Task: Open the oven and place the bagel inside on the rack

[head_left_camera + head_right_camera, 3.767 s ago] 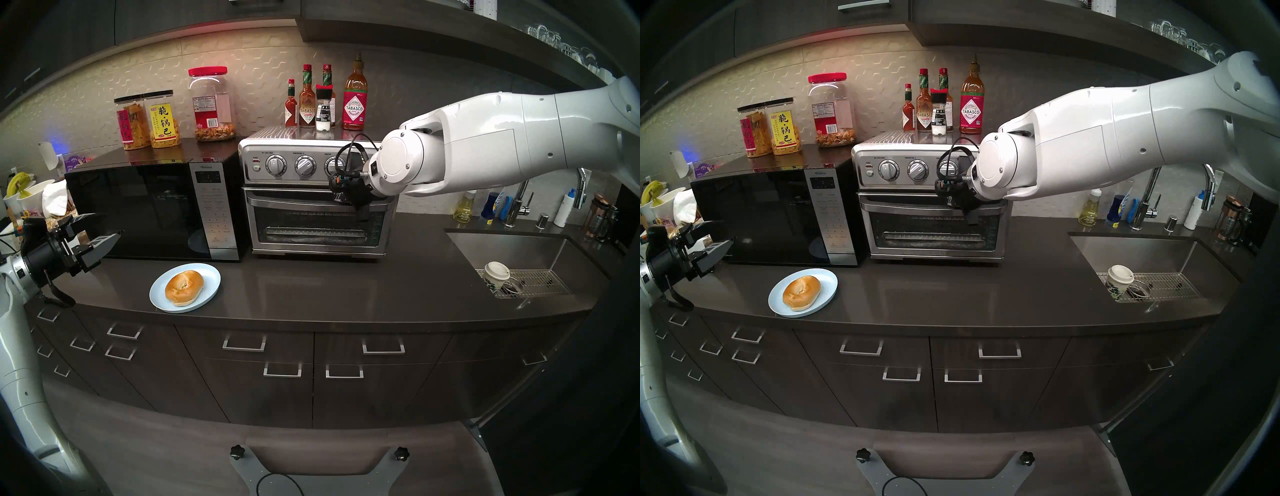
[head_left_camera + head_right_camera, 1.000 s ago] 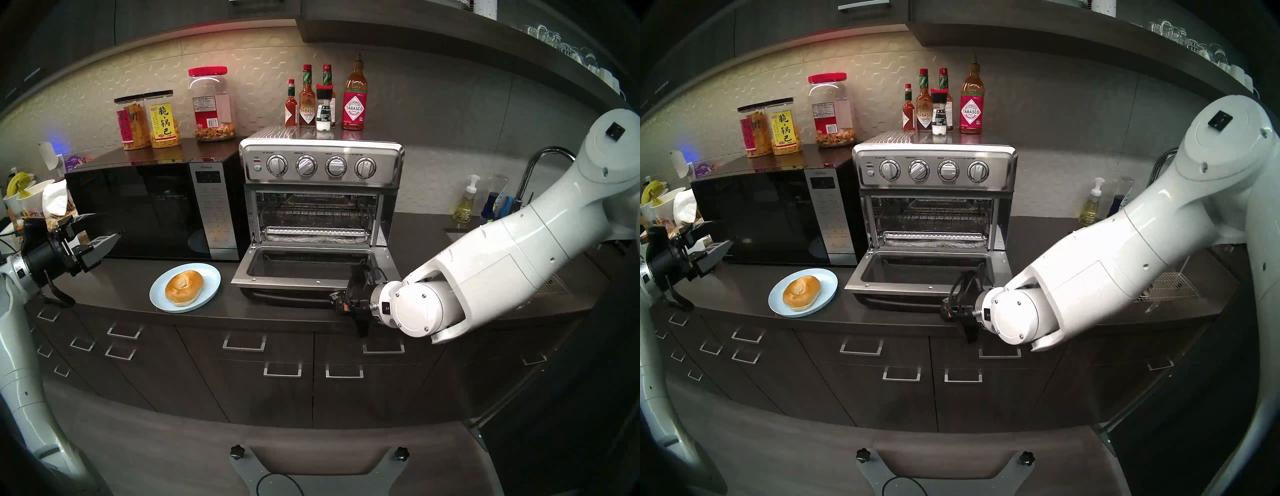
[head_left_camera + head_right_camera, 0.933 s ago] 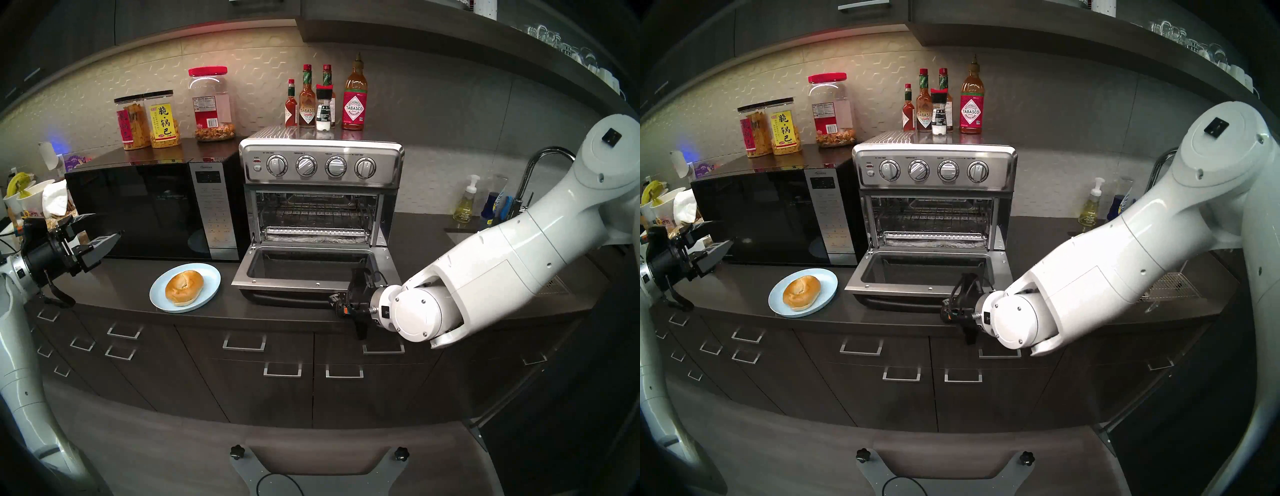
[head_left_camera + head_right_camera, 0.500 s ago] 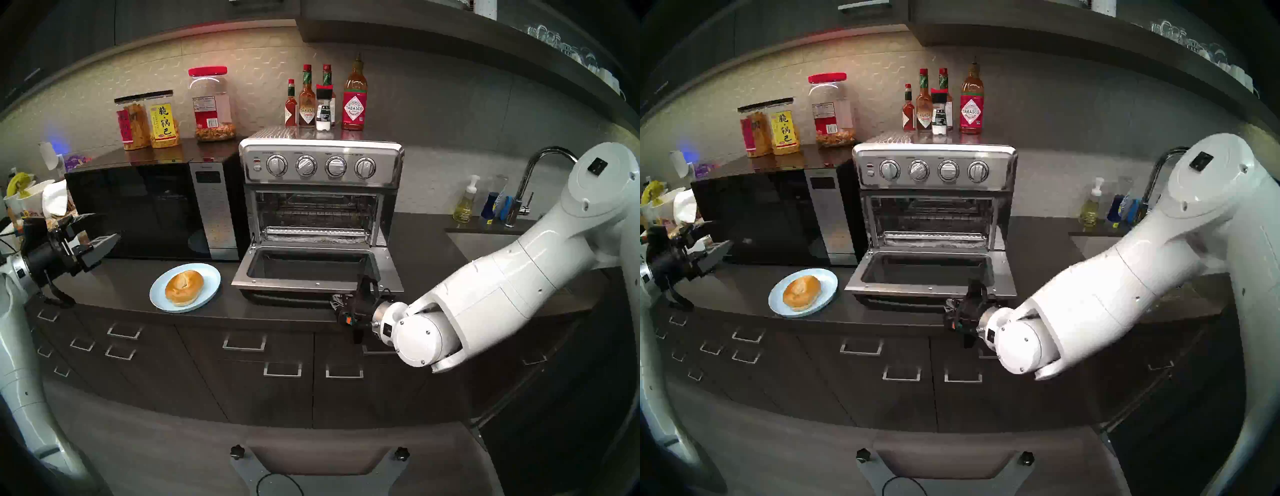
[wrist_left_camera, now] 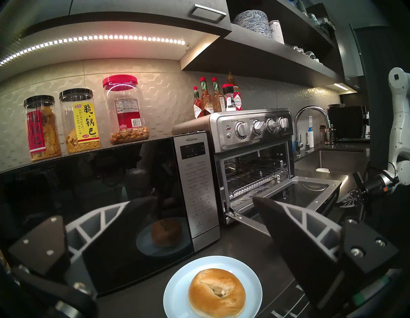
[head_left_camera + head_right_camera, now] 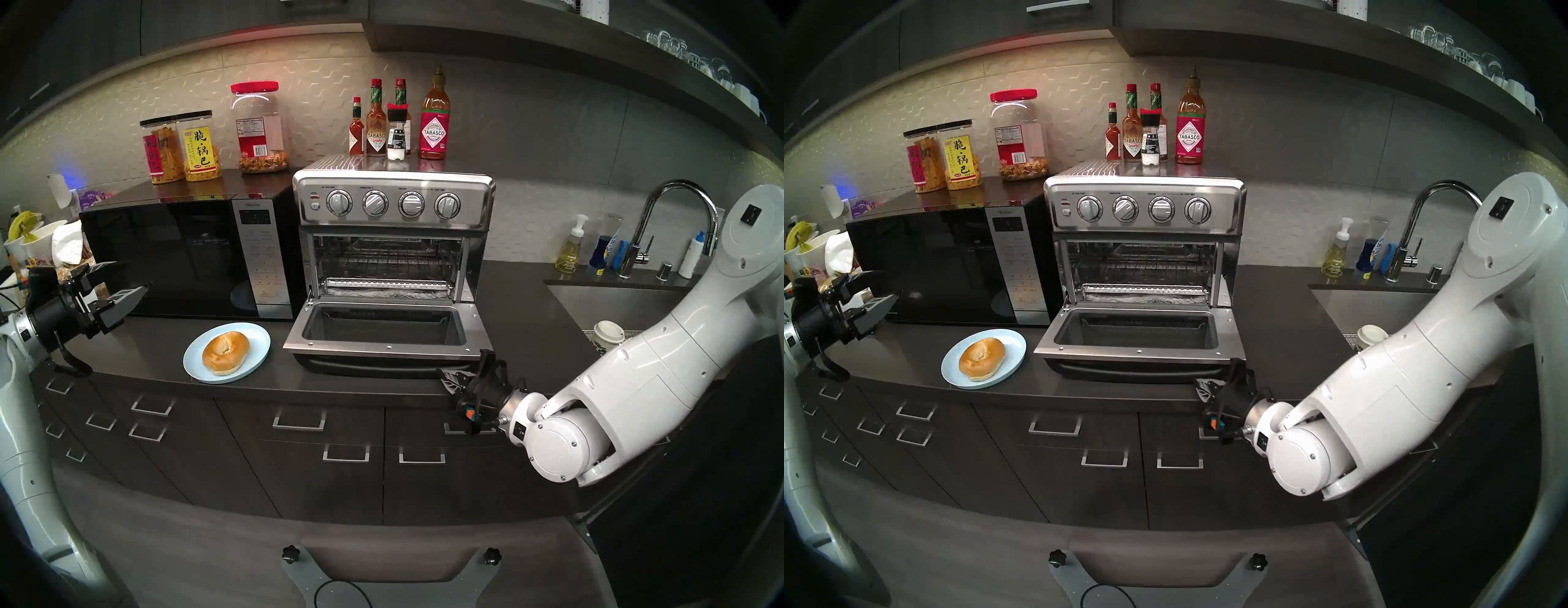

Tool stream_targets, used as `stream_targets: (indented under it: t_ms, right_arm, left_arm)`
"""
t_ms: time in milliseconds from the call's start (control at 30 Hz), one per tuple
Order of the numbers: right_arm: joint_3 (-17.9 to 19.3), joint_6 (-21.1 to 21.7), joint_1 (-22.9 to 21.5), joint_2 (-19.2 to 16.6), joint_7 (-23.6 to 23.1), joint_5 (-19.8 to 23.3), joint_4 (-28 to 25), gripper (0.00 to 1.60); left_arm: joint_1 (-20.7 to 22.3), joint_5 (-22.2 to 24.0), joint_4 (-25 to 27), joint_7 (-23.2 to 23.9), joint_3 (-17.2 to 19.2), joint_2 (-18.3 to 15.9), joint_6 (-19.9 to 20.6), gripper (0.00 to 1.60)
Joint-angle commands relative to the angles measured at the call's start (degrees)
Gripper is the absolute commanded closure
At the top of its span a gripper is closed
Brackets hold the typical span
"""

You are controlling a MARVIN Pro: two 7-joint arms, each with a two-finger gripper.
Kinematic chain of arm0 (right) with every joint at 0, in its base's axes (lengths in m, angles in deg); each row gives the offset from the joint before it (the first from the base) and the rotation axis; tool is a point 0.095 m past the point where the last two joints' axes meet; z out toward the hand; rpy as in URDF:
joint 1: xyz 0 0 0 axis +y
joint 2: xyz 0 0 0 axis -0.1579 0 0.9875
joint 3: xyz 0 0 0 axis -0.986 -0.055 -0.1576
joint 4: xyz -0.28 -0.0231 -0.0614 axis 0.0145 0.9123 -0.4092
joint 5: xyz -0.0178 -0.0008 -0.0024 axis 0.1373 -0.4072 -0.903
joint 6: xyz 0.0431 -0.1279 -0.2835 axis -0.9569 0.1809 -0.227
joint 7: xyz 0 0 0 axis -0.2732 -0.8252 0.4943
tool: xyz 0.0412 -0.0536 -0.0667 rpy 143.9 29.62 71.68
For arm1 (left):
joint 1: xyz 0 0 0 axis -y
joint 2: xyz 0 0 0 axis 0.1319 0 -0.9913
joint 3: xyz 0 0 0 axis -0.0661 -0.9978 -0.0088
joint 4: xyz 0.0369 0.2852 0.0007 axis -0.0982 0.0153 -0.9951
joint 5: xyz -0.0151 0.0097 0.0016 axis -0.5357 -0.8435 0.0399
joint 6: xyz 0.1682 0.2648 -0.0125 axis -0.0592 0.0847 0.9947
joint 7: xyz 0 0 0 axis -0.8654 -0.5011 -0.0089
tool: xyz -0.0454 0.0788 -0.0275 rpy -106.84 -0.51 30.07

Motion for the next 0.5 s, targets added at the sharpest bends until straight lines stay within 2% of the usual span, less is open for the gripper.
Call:
stream_targets:
  t_ms: [0,167,467]
  right_arm:
    - [-7.52,-0.47,-6.17,-5.87,5.04,-5.25,-7.23,1.6]
    - [-11.25,-0.9,-9.06,-8.83,9.45,-9.42,-11.12,1.6]
    - [-19.45,-4.55,-14.59,-11.9,16.32,-15.73,-13.07,1.6]
  left_arm:
    - [0.34,0.25,0.6,0.12,0.18,-0.21,-0.09,0.0]
    - [0.34,0.23,0.58,0.12,0.18,-0.21,-0.09,0.0]
    - [0.35,0.22,0.57,0.13,0.18,-0.21,-0.09,0.0]
